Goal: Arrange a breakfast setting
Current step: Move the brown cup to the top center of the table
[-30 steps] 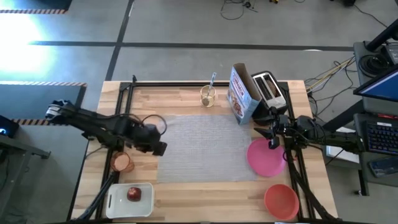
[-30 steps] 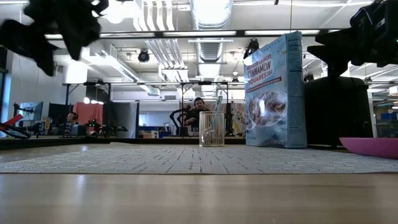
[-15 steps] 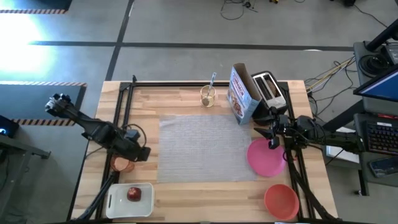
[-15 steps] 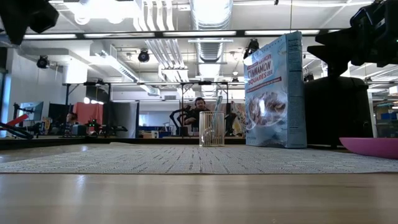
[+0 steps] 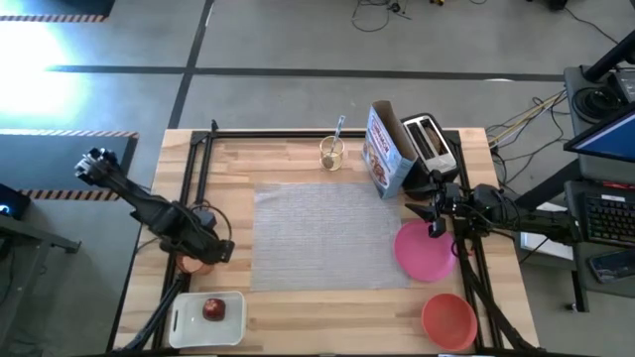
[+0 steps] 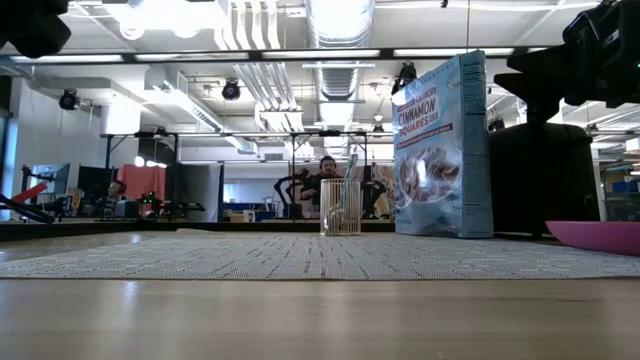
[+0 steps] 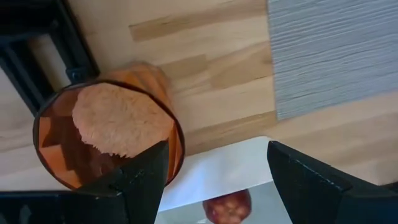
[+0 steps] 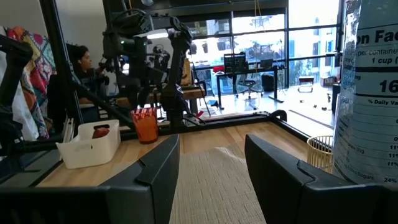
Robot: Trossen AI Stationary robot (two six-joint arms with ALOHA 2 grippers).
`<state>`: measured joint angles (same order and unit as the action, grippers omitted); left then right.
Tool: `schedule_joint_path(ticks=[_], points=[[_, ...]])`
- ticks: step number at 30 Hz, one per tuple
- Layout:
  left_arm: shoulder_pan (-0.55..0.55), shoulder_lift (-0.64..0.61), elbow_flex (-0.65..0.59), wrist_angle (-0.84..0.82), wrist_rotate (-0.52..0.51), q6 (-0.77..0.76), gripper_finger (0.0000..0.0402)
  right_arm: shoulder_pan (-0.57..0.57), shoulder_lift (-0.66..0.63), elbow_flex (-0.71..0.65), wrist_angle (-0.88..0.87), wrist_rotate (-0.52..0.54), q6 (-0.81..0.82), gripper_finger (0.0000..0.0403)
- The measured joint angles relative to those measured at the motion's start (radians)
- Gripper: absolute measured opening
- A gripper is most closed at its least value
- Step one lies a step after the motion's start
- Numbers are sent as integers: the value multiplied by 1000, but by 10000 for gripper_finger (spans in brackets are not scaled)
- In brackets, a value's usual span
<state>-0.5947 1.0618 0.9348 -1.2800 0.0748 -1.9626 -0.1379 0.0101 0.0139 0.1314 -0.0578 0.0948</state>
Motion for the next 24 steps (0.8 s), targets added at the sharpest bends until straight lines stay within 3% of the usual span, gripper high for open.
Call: schedule_joint_path(ticks=[17, 24], points=[[-24, 198, -1, -23, 30, 96, 255, 0, 0, 0, 0, 0, 0, 171], [-24, 248, -2, -24, 21, 123, 224, 0, 0, 0, 0, 0, 0, 171]])
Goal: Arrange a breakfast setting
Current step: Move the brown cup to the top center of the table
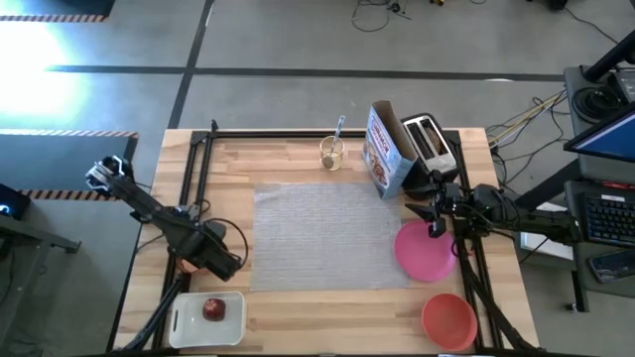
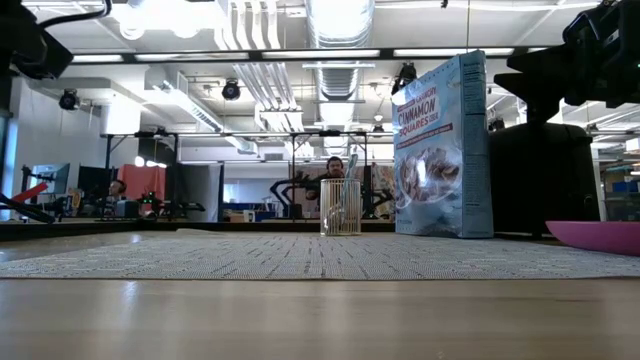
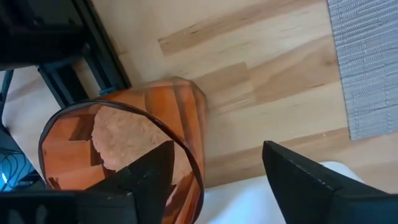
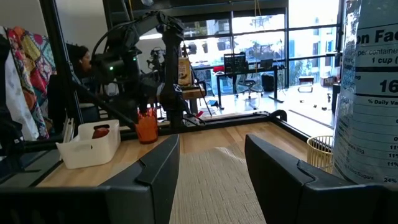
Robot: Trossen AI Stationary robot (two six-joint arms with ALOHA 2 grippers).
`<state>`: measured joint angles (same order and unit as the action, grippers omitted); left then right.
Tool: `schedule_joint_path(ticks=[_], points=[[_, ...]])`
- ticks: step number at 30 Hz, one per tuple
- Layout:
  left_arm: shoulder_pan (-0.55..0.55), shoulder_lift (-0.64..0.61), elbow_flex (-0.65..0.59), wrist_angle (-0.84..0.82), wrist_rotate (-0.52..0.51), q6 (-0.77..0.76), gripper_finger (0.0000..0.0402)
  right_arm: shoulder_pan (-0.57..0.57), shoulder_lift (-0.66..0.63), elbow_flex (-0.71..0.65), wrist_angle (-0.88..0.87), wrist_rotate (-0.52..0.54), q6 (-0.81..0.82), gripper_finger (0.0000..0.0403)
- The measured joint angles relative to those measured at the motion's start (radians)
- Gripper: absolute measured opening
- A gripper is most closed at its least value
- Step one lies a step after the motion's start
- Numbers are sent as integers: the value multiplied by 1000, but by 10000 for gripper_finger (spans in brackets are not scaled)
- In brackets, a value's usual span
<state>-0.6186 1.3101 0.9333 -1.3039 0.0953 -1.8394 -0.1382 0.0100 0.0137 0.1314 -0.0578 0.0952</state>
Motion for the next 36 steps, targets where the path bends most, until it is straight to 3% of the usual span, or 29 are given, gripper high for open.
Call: schedule_joint_path(ticks=[13, 29, 36], points=[[0, 7, 0, -9, -32, 24, 110, 0, 0, 0, 0, 0, 0, 171], [0, 26, 0, -17, -31, 79, 8, 0, 0, 0, 0, 0, 1, 171], [1, 25, -1, -13, -35, 119, 2, 0, 0, 0, 0, 0, -1, 171]])
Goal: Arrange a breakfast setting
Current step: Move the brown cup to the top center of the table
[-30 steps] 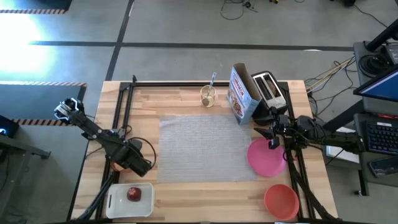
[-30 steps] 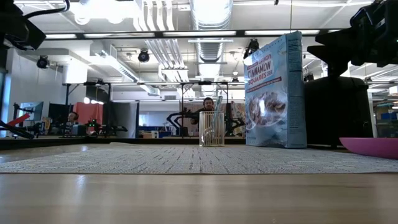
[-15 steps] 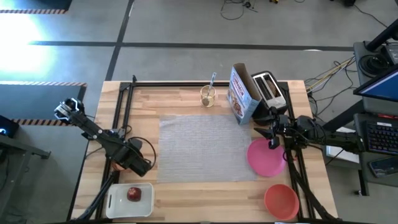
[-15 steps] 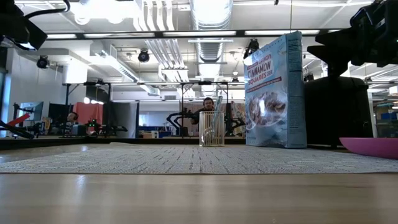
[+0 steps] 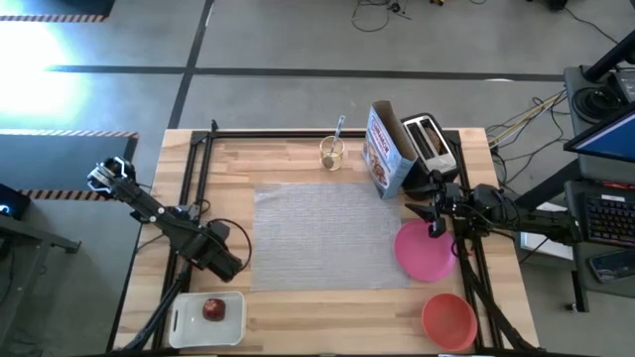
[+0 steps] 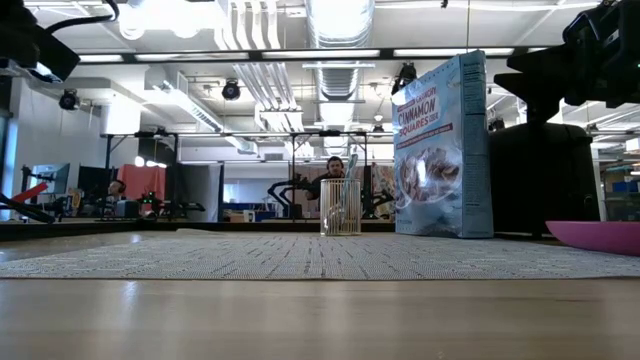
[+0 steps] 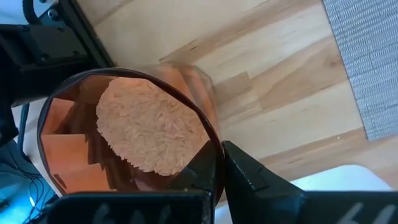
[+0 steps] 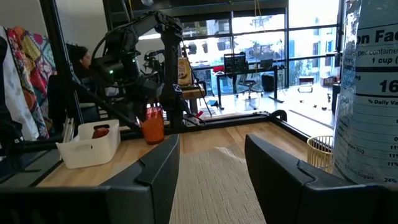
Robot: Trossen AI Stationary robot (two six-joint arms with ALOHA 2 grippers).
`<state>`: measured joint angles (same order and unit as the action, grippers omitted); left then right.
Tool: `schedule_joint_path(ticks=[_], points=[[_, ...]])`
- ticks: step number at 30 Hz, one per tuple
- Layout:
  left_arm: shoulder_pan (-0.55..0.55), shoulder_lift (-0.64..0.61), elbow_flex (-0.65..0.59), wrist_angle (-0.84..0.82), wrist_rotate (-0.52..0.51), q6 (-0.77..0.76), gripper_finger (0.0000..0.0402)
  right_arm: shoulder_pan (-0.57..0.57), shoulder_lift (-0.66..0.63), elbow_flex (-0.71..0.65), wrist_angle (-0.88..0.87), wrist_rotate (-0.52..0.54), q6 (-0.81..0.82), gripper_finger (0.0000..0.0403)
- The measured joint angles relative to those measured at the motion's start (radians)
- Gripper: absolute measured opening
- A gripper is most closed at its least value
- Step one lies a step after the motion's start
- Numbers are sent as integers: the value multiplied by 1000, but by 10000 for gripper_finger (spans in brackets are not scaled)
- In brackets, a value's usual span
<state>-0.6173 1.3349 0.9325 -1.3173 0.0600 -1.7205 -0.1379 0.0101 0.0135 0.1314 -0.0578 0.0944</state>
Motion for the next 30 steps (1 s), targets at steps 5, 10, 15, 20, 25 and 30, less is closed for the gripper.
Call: schedule_joint_path(ticks=[5, 10, 15, 20, 25, 30], points=[[31, -2, 30, -3, 2, 77, 1, 0, 0, 0, 0, 0, 0, 171], [123, -3, 112, -31, -67, 210, 1, 0, 0, 0, 0, 0, 1, 171], [266, 3, 173, -54, -129, 414, 0, 0, 0, 0, 0, 0, 1, 171], [450, 38, 232, -36, -178, 686, 0, 0, 0, 0, 0, 0, 1, 171], [619, 140, 326, -5, -238, 1036, 0, 0, 0, 0, 0, 0, 1, 171], [732, 297, 467, 12, -293, 1341, 0, 0, 0, 0, 0, 0, 0, 171]])
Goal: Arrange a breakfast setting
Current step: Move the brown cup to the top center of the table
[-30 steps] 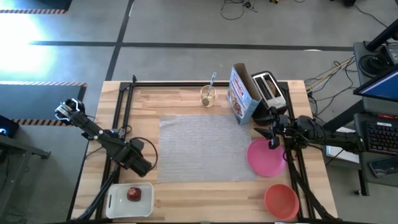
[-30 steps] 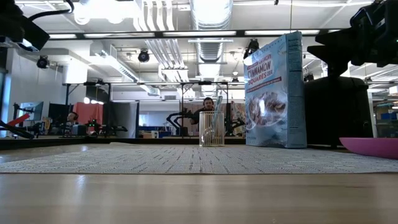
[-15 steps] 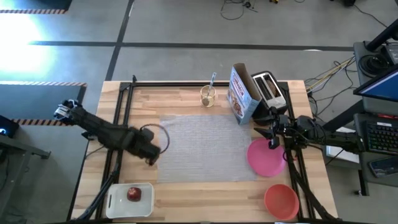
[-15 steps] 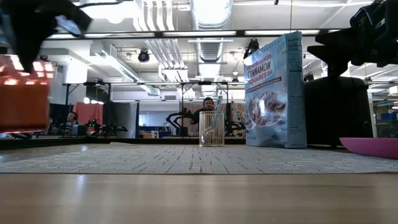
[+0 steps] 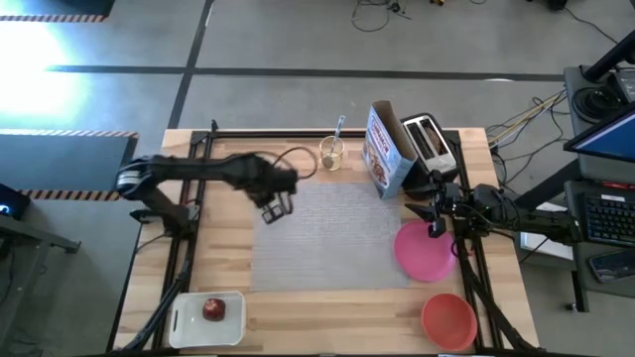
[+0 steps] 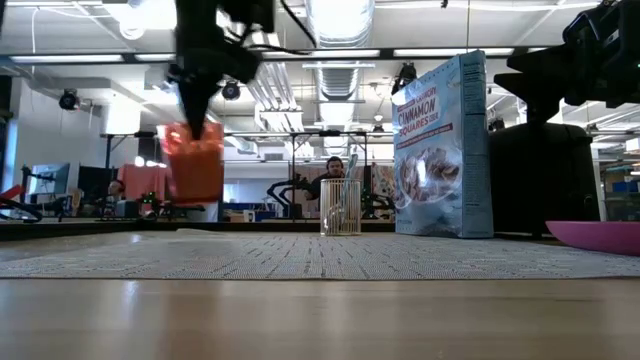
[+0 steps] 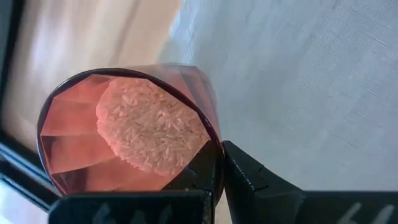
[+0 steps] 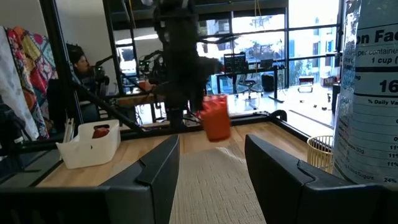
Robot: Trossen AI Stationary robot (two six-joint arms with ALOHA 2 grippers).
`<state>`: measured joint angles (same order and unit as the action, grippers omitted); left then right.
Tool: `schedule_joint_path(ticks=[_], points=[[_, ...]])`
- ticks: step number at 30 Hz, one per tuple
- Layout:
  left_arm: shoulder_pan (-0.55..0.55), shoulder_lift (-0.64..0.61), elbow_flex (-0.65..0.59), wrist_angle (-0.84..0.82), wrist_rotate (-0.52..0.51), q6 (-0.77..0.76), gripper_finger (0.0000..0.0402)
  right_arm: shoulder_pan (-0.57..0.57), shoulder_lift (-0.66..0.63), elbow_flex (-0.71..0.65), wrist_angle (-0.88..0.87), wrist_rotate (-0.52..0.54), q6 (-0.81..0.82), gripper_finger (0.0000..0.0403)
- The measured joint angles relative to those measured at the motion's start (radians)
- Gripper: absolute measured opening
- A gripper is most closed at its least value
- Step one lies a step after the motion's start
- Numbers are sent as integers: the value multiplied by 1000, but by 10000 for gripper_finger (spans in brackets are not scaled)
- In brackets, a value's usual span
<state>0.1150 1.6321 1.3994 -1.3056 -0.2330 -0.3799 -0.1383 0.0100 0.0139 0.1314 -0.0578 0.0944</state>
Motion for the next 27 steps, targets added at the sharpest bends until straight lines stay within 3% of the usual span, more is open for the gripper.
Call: schedule_joint_path(ticks=[4, 10, 17, 27], points=[[24, 93, 109, 46, -54, 216, 0, 0, 0, 0, 0, 0, 0, 171], [97, 172, 224, 64, -74, 371, 0, 0, 0, 0, 0, 0, 1, 171], [203, 235, 242, 149, 15, 522, 0, 0, 0, 0, 0, 0, 0, 171], [294, 326, 242, 236, 58, 655, 0, 0, 0, 0, 0, 0, 1, 171]])
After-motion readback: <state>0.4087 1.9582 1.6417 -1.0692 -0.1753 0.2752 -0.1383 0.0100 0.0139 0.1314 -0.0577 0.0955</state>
